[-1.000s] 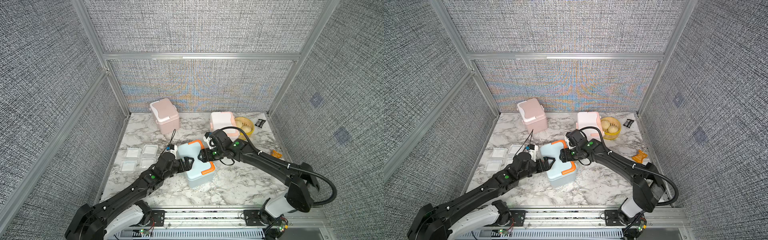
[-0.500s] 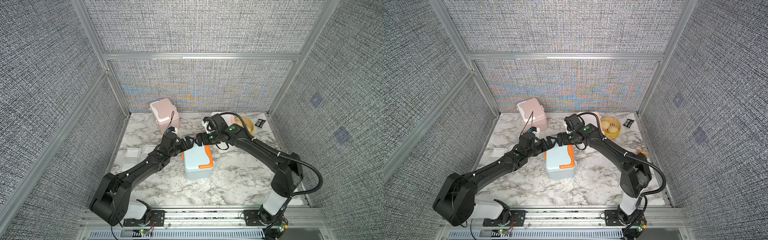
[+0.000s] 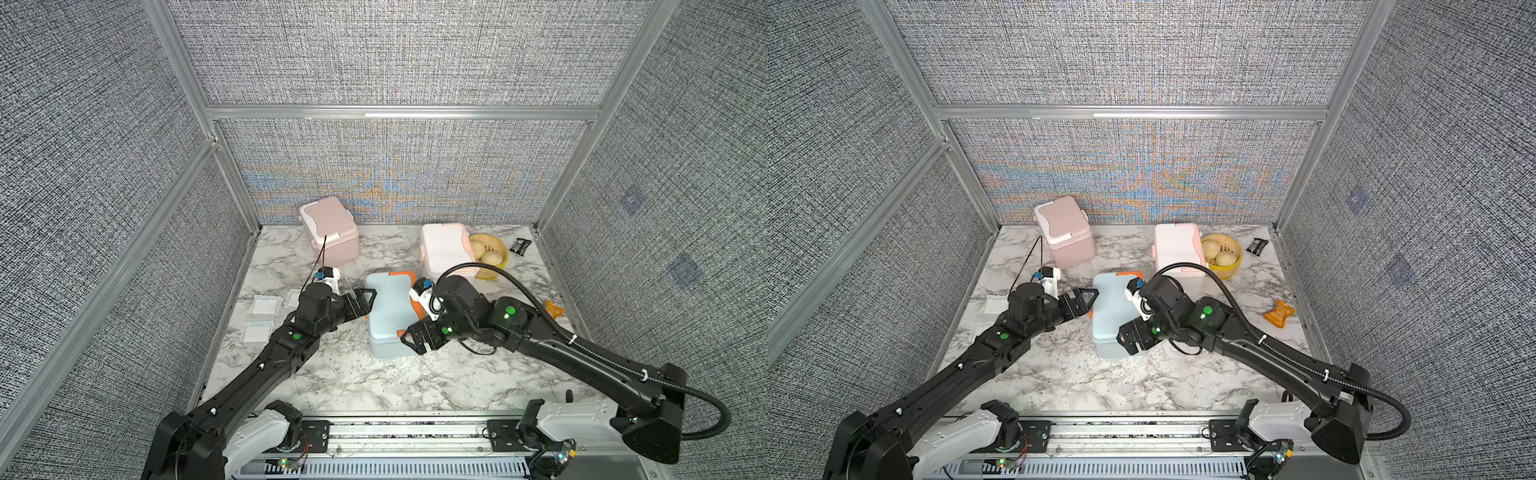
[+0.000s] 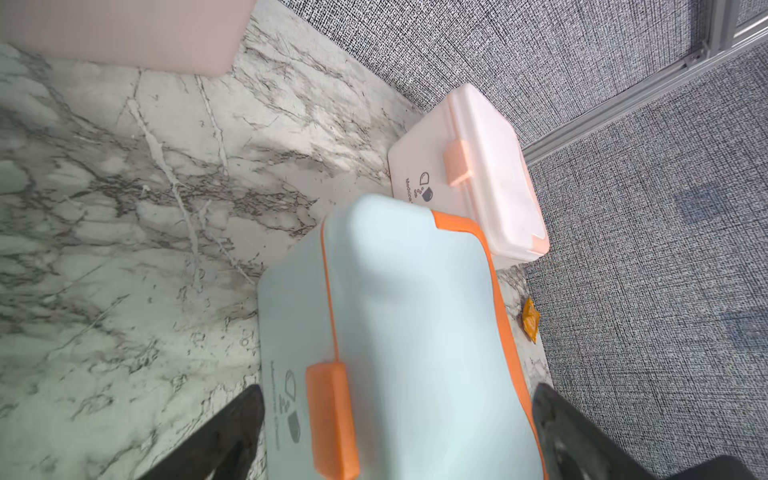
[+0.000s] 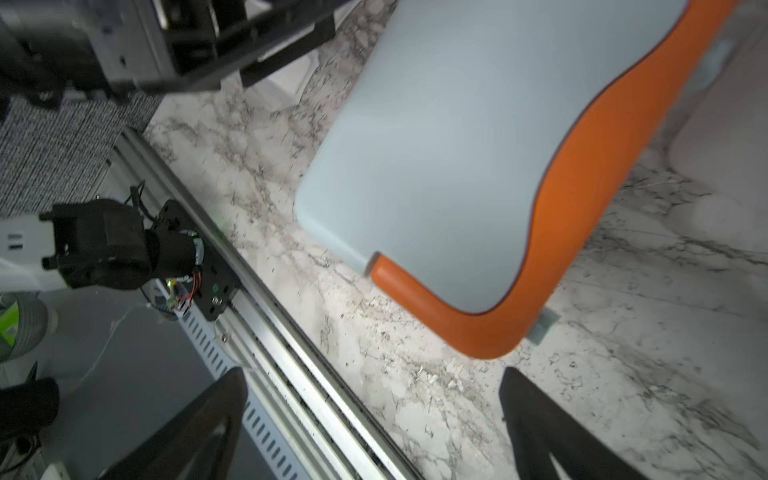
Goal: Open first aid kits and take out gauze
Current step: Move the first aid kit to the center of the board.
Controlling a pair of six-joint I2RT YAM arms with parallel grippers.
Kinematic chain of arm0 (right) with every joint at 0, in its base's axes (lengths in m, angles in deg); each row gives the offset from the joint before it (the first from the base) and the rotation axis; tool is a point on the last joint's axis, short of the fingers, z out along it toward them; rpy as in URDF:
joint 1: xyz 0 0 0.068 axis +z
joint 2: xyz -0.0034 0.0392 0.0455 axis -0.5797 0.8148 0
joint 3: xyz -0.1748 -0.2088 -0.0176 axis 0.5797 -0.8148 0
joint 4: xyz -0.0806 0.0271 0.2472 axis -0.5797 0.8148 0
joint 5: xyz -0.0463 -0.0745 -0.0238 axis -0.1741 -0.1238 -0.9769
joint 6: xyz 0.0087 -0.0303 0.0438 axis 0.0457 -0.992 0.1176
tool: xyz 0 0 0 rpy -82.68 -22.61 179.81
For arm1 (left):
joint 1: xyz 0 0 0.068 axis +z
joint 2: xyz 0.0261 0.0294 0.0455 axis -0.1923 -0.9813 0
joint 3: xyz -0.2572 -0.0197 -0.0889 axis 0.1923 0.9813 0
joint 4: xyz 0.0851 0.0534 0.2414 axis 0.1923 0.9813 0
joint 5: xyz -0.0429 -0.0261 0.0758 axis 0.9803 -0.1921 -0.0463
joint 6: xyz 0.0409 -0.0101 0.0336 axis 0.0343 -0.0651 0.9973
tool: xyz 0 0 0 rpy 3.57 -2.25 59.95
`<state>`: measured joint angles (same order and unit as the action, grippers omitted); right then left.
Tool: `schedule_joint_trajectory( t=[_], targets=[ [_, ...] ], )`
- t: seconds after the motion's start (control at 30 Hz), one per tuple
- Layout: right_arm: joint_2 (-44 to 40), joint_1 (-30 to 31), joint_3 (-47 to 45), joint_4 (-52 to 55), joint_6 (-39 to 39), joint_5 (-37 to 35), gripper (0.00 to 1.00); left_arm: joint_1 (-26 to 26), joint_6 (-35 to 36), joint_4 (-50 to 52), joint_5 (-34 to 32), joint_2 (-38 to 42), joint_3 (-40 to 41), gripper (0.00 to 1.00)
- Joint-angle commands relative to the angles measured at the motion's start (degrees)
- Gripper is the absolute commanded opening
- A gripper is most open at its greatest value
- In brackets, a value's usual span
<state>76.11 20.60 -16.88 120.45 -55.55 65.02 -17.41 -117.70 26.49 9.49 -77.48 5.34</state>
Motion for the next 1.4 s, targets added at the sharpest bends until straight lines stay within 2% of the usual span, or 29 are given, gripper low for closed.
schedule_joint_trajectory(
  t=[0.0,0.13,0.3,0.4,0.63,0.83,1.03,1.13,1.37],
  targets=[
    [0.76,4.13,-1.75,-3.82,2.34,2.65,0.96,-0.07,-0.05,2.02,2.23,1.81,0.76,1.00],
    [7.78,5.93,-0.58,-8.35,5.57,2.24,0.94,-0.07,-0.59,-0.12,2.52,0.71,1.41,1.00],
    [17.75,3.12,6.35,-6.06,6.59,-6.53,0.90,0.02,0.61,-3.07,1.39,-4.84,-0.67,1.00],
    [20.34,-0.74,7.62,-9.29,6.77,-6.07,0.87,0.22,2.59,-3.98,0.40,-8.82,-4.07,1.00],
    [27.01,-6.83,13.31,-11.11,6.32,-4.19,0.86,1.07,4.06,-5.14,3.70,-22.82,-15.83,1.00],
    [29.96,-11.82,13.97,-13.78,7.31,-1.24,0.86,1.25,3.67,-5.00,6.50,-33.63,-25.66,1.00],
    [29.19,-13.65,13.02,-14.42,7.30,0.18,0.85,1.24,3.29,-5.20,9.75,-41.59,-32.87,0.99],
    [28.16,-14.52,11.33,-14.94,7.40,0.62,0.86,0.94,2.25,-5.81,11.77,-44.13,-35.01,0.98],
    [25.24,-15.94,7.97,-16.10,7.53,1.33,0.85,-0.36,1.12,-7.73,11.66,-45.81,-35.82,0.97]
  ],
)
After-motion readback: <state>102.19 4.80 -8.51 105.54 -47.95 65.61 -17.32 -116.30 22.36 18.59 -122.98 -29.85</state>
